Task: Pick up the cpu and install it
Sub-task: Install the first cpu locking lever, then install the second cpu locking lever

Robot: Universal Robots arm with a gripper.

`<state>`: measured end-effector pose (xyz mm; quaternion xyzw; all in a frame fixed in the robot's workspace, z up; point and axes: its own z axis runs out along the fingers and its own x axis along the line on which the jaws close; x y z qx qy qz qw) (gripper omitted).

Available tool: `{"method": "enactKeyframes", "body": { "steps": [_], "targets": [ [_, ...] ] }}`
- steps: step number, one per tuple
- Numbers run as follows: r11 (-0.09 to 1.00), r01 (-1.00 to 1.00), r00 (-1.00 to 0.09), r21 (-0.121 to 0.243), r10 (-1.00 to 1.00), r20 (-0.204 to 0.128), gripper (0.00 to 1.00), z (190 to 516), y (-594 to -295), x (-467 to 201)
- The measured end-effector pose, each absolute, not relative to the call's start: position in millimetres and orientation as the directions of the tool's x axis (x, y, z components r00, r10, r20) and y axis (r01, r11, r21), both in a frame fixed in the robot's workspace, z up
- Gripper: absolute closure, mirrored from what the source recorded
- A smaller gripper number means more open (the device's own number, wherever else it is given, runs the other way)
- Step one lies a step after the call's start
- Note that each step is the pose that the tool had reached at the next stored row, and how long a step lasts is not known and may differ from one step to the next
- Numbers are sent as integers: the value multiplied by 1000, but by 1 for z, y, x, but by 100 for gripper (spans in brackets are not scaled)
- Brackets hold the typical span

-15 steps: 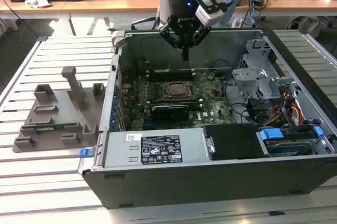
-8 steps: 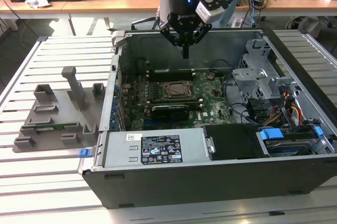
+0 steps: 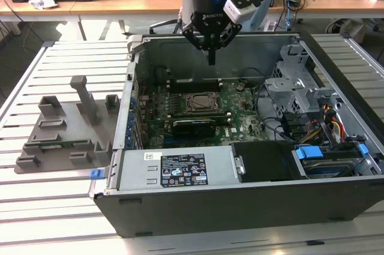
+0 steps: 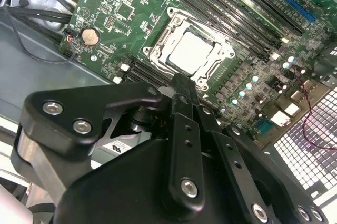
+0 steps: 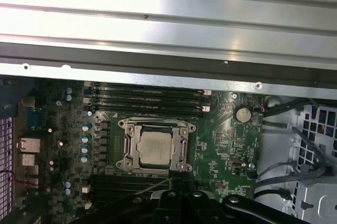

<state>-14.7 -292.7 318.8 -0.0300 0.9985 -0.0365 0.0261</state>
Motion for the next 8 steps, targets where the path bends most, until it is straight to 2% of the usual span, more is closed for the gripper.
{"method": "enactKeyframes", "body": {
  "steps": [8],
  "targets": [
    [996, -58, -997, -75, -62, -50, 89, 319, -293, -15]
  ]
}}
